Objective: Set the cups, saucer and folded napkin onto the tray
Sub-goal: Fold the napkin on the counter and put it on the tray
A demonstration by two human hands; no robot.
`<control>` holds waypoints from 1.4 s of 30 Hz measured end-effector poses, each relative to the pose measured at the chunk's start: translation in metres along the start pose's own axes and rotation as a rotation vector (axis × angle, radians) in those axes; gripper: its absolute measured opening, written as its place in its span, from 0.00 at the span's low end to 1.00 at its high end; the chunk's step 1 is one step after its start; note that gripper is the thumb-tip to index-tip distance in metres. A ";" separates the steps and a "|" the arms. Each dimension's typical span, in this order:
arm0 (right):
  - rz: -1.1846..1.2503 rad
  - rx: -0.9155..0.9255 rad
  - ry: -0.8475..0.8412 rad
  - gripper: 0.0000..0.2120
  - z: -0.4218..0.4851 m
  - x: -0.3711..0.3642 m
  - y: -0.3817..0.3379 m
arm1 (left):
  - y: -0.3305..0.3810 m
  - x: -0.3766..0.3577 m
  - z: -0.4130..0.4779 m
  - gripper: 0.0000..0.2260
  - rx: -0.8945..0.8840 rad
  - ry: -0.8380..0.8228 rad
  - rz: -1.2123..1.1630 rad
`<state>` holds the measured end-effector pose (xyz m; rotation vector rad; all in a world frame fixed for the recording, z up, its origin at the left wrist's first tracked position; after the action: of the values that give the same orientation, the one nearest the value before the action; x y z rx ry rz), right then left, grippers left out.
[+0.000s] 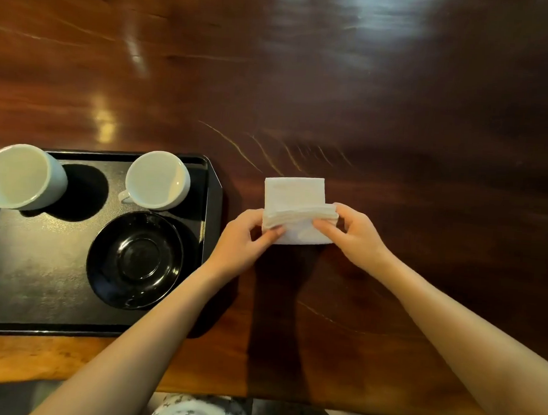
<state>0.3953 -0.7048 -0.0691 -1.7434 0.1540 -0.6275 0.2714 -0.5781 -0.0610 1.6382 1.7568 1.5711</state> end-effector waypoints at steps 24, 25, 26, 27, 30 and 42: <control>-0.738 -0.218 0.622 0.12 0.045 0.002 0.006 | 0.021 -0.009 0.079 0.12 0.157 0.424 0.461; -0.777 -0.210 0.636 0.11 0.046 0.003 0.007 | 0.019 -0.011 0.081 0.13 0.179 0.422 0.520; -0.823 -0.200 0.646 0.10 0.047 0.004 0.007 | 0.018 -0.013 0.083 0.12 0.194 0.425 0.564; -0.868 -0.193 0.650 0.09 0.048 0.005 0.008 | 0.016 -0.014 0.085 0.12 0.195 0.437 0.594; -0.968 -0.197 0.656 0.10 0.050 0.007 0.011 | 0.016 -0.012 0.085 0.09 0.122 0.542 0.659; -1.054 0.225 -0.156 0.32 0.071 -0.027 0.026 | 0.000 -0.024 0.104 0.24 -0.004 0.262 0.850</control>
<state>0.4124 -0.6393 -0.1126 -1.5546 -0.9675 -1.1874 0.3599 -0.5456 -0.1109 2.4537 1.1758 2.1964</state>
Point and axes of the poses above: each hand's wrist, its own z-axis towards the middle knuckle, its own x-axis out of the back of the hand, y = z × x, the point moved 8 cm from there along z, towards the middle knuckle, and after that the axes turned 11 degrees about x, right-handed, at the moved point
